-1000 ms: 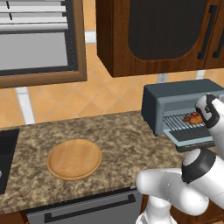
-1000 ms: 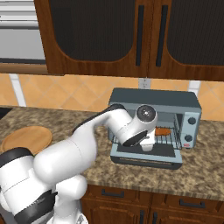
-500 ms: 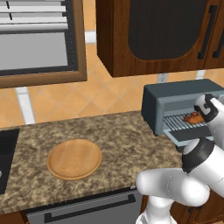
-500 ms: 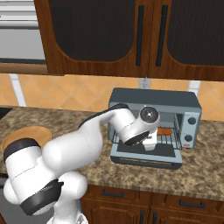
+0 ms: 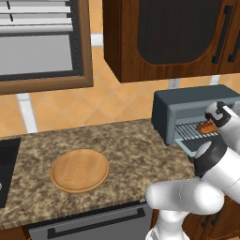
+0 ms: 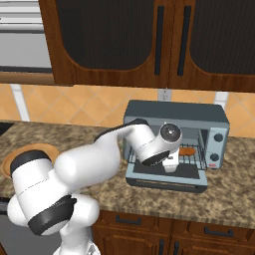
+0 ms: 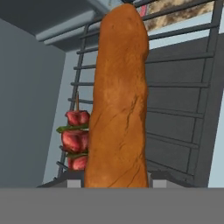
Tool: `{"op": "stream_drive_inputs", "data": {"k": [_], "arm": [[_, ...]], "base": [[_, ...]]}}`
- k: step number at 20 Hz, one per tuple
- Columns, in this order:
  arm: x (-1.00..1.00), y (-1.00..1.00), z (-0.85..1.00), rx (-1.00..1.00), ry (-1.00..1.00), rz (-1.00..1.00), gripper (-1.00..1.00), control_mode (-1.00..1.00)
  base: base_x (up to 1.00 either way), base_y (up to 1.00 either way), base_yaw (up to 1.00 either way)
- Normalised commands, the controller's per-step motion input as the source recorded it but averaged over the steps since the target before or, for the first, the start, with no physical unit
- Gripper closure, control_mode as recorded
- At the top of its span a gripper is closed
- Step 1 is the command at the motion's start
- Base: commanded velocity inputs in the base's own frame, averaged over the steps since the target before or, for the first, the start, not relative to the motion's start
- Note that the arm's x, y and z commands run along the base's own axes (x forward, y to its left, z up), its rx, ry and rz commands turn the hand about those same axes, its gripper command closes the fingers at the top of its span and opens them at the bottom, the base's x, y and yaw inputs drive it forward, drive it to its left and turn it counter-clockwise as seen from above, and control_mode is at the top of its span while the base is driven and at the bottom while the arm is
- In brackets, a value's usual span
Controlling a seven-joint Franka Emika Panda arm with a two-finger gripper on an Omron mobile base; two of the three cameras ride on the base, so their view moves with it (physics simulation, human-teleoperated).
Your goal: Pick up the kebab skewer and baguette bread, and place them inside the toaster oven. Close the toaster oven door and start by setting the timer.
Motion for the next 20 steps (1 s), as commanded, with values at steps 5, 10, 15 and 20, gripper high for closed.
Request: {"op": "stream_drive_inputs", "data": {"k": [5, 10, 15, 20], "arm": [[0.15, 0.0, -0.06, 0.0, 0.0, 0.0, 1.0, -1.0], [0.2, 0.0, 0.0, 0.0, 0.0, 0.0, 1.0, -1.0], [0.08, 0.0, 0.0, 0.0, 0.0, 0.0, 1.0, -1.0], [0.0, 0.0, 0.0, 0.0, 0.0, 0.0, -1.0, -1.0]], "base": [[0.0, 0.0, 0.0], [0.0, 0.0, 0.0], [0.0, 0.0, 0.0], [0.0, 0.0, 0.0]]}}
